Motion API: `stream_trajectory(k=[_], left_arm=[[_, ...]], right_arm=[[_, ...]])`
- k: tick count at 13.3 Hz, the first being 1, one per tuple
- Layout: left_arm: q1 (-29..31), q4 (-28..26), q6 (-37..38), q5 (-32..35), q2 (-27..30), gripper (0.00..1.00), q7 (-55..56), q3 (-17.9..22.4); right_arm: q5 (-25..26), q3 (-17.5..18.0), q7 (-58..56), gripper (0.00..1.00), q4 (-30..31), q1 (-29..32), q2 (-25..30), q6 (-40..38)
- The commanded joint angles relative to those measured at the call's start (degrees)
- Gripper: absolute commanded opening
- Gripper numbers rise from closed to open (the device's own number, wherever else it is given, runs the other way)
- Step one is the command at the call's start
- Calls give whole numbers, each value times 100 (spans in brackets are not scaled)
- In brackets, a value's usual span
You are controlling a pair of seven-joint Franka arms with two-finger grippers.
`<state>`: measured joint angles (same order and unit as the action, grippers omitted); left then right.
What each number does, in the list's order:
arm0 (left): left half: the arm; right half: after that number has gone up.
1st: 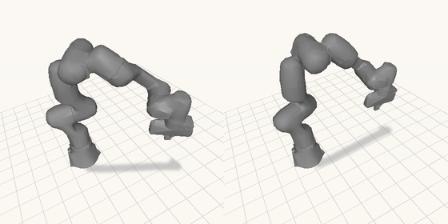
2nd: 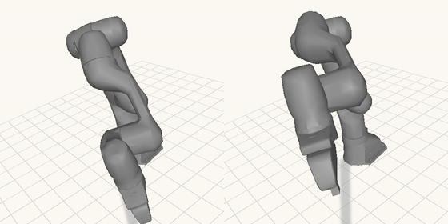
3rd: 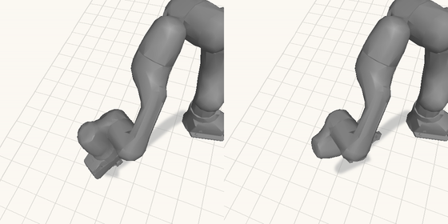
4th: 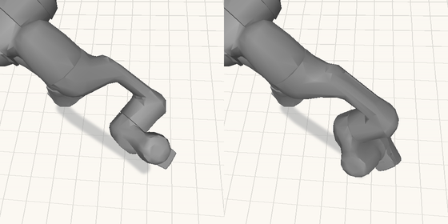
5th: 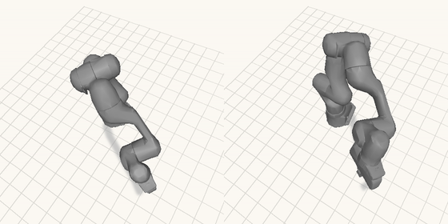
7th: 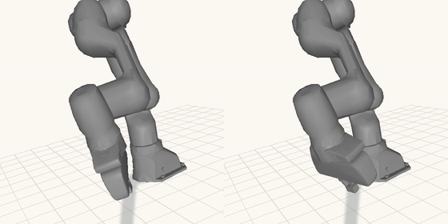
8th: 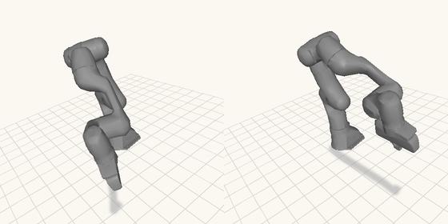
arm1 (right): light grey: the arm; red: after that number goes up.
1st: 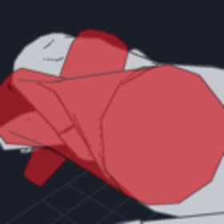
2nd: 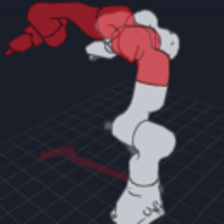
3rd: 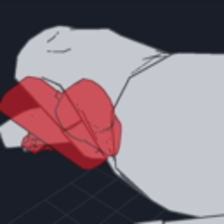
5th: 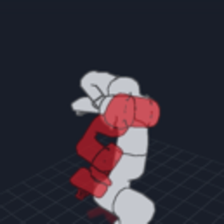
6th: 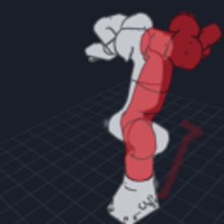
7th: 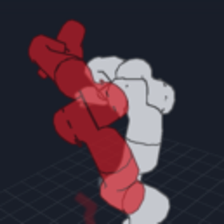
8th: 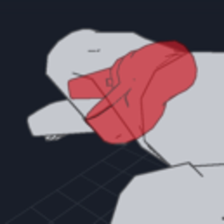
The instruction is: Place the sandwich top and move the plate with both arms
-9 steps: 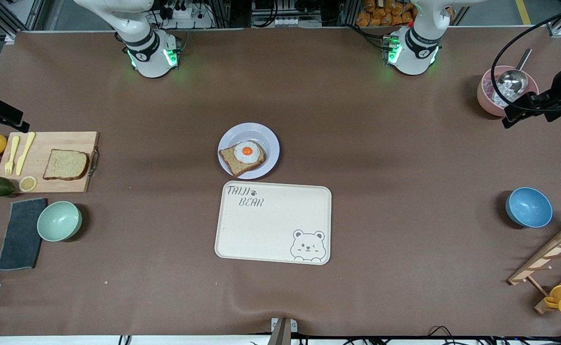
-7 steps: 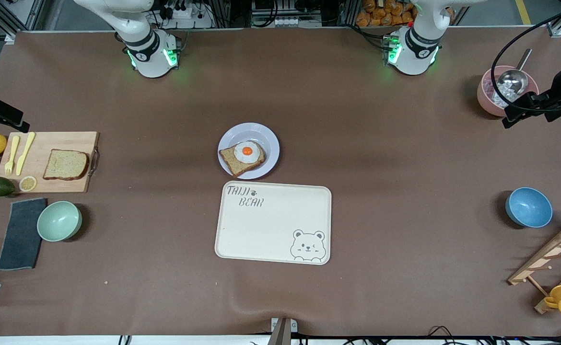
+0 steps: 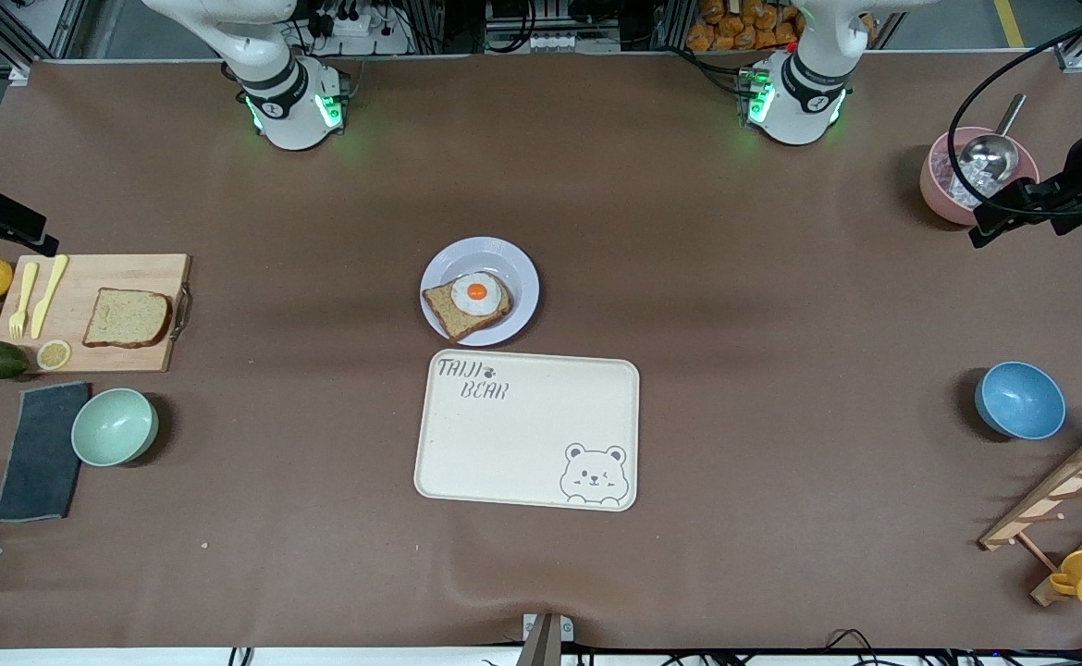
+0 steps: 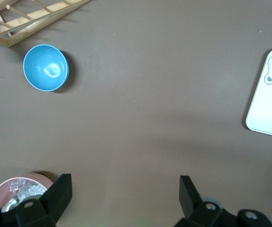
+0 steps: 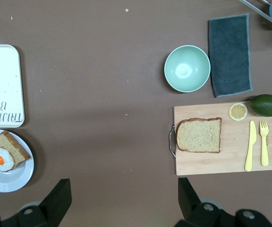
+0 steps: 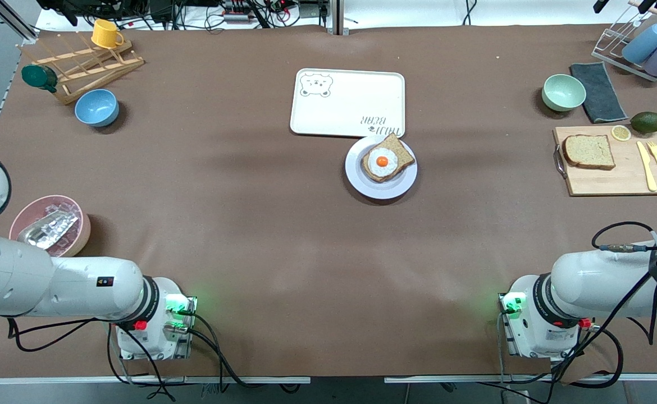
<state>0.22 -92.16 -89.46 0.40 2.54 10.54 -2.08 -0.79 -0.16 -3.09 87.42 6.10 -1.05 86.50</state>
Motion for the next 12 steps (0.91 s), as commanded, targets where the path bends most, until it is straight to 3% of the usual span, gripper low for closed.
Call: stream_trajectory(k=[1,7,12], left_arm=[[22,-65,69,-92,-17,100,-17,-38],[13,-170,25,-268,-61,100,-8,-38],[4,-399,-116,-268,-61,100,54,-109]], right_arm=[[-18,-11,81,100,47,-30,0,60],[79,-37,72,100,30,119,-219,78],[510,-46,20,100,-67,1066,-949,332]])
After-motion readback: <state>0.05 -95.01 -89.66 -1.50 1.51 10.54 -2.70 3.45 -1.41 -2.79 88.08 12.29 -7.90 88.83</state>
